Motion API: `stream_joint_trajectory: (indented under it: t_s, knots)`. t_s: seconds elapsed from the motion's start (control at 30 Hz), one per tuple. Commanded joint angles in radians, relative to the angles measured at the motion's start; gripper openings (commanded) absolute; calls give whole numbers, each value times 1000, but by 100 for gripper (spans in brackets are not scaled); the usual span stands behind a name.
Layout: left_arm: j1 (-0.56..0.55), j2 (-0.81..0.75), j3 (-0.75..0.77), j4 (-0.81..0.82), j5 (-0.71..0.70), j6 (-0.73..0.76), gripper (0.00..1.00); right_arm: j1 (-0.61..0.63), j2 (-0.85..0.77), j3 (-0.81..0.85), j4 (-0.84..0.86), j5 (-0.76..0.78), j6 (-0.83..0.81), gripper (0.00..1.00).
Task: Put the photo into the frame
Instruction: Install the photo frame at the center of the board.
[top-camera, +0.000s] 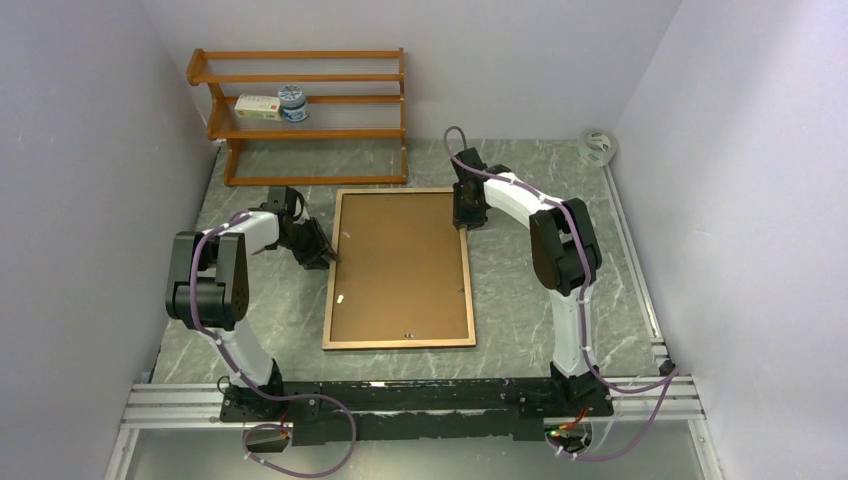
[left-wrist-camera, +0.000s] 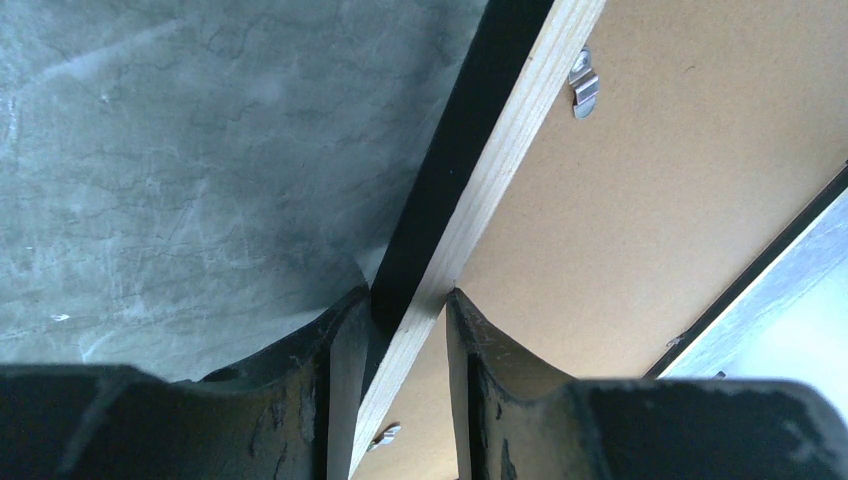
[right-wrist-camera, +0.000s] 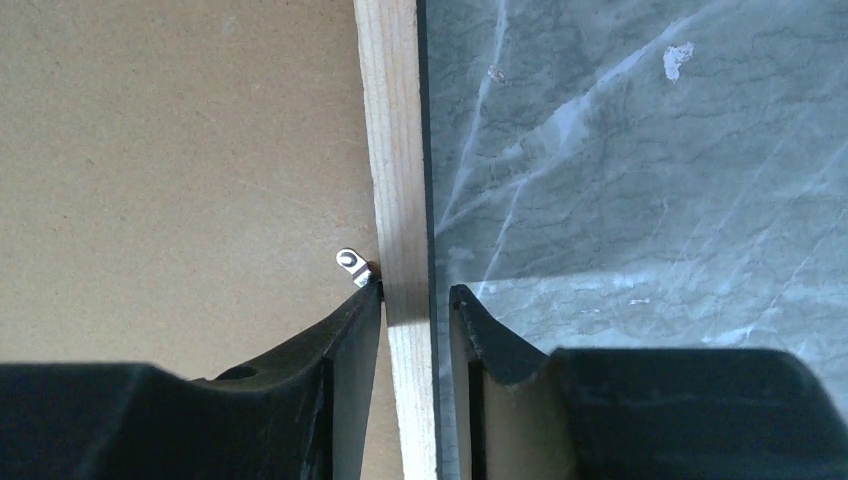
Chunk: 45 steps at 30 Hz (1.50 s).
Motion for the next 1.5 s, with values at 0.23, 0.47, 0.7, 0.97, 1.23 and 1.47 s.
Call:
stream_joint_trajectory:
  t_s: [0.23, 0.47, 0.7, 0.97, 1.23, 1.47]
  knots:
    - [-6, 32, -24, -19, -29, 7, 40, -5, 39, 0, 54, 67, 17, 39]
    - [-6, 34, -24, -19, -29, 5, 40, -5, 42, -17, 85, 96, 38, 20]
    - [-6, 32, -20, -25, -33, 8, 40, -7, 2, -51, 121, 73, 85, 37]
    - [-6, -1, -19, -33, -56, 9, 45, -47, -132, -81, 142, -75, 168, 62]
    - [-6, -21, -27, -38, -46, 11, 55, -46, -202, -167, 106, -134, 159, 70]
    - [-6, -48, -51, -56, -34, 16, 55, -5, -339, -356, 45, -97, 142, 69]
